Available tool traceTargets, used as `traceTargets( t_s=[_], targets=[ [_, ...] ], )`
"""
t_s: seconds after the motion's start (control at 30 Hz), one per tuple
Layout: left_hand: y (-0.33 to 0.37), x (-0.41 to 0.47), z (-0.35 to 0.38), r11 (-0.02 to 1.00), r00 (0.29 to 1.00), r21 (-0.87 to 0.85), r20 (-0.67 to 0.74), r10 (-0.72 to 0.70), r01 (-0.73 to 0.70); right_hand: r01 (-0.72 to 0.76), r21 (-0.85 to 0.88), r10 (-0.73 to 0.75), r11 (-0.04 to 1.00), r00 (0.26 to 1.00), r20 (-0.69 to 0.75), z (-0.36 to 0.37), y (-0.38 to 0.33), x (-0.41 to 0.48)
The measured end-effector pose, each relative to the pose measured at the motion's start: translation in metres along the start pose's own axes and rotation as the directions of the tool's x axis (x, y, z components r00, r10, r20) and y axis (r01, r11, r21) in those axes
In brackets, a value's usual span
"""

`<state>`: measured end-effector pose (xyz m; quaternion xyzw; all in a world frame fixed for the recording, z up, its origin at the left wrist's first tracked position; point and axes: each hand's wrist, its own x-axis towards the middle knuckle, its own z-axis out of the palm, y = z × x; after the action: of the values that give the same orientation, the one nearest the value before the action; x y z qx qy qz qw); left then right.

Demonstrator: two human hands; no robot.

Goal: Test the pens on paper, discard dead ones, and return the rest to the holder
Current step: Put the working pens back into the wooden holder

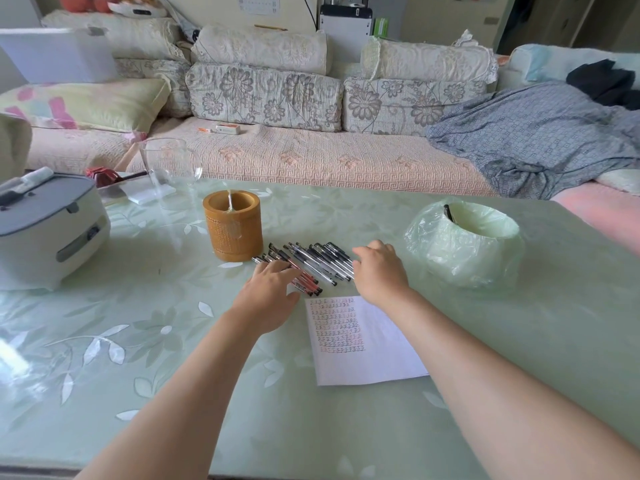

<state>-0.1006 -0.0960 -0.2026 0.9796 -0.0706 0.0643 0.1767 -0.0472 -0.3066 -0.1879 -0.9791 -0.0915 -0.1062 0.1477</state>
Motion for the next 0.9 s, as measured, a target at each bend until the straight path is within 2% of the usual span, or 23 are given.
traceTargets(
  t_s=[0.13,0.2,0.27,0.37,0.7,0.9],
  targets=[
    [-0.005,0.000,-0.006,0.998,0.999,-0.060,-0.046,-0.020,0.017,0.163,0.122,-0.168,0.979,0.985,0.039,0.002,-0.048,-0.003],
    [-0.010,-0.002,-0.009,0.997,0.998,-0.065,-0.057,-0.035,0.031,0.215,0.108,-0.225,0.970,0.971,0.081,0.008,-0.067,-0.005],
    [-0.016,-0.004,-0.011,0.997,0.997,-0.066,-0.058,-0.044,0.040,0.262,0.025,-0.263,0.965,0.955,0.135,0.015,-0.078,-0.006],
    [-0.024,-0.005,-0.014,0.995,0.996,-0.076,-0.057,-0.063,0.059,0.286,-0.093,-0.264,0.954,0.944,0.196,0.022,-0.088,-0.004],
    [-0.043,-0.010,-0.022,0.991,0.991,-0.074,-0.061,-0.120,0.116,0.295,-0.266,-0.200,0.918,0.922,0.330,0.024,-0.115,-0.001],
    [-0.049,-0.015,-0.027,0.987,0.987,-0.048,-0.033,-0.157,0.155,0.350,-0.319,-0.245,0.881,0.913,0.325,0.025,-0.119,-0.006]
  ],
)
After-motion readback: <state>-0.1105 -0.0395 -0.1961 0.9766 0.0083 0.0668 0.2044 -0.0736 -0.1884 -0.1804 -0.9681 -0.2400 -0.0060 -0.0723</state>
